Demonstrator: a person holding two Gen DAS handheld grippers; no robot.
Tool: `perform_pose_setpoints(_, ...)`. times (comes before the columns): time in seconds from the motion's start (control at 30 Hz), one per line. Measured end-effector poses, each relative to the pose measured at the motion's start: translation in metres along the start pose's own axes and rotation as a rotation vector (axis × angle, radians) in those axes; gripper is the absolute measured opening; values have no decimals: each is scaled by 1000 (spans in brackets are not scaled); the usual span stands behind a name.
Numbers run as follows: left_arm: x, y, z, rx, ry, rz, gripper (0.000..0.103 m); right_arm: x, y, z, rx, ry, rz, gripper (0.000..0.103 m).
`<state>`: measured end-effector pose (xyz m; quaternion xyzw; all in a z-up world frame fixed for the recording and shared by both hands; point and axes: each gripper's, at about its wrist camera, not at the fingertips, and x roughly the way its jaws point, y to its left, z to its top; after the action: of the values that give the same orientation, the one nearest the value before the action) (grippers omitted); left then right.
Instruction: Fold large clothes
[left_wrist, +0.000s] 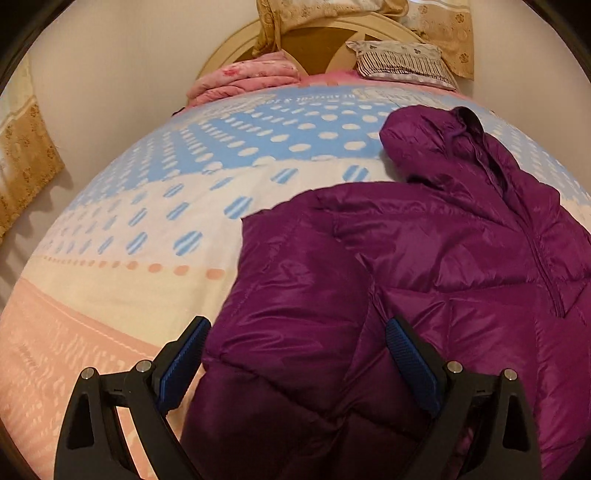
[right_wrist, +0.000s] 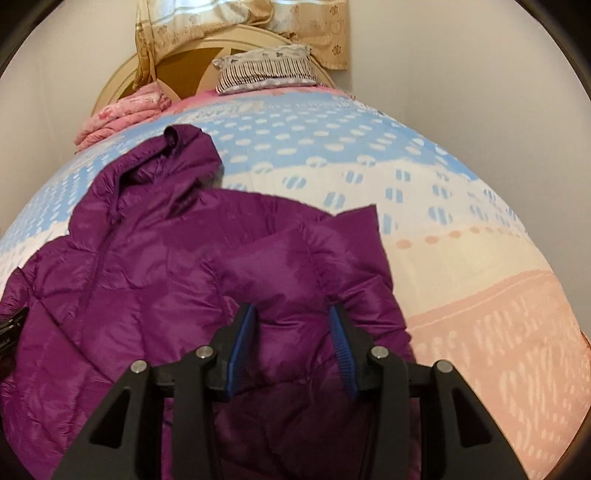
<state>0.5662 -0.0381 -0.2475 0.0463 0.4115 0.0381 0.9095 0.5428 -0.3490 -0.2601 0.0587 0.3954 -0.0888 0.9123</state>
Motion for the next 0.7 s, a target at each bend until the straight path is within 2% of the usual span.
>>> perform_pose_setpoints(0.53, 9, 3, 0, -21, 21, -14, 99, 11, 5, -3, -24, 49, -45, 49)
perform_pose_setpoints(0.7, 15, 13, 0, -80, 55, -80, 101, 11, 5, -3, -22, 48, -45, 49)
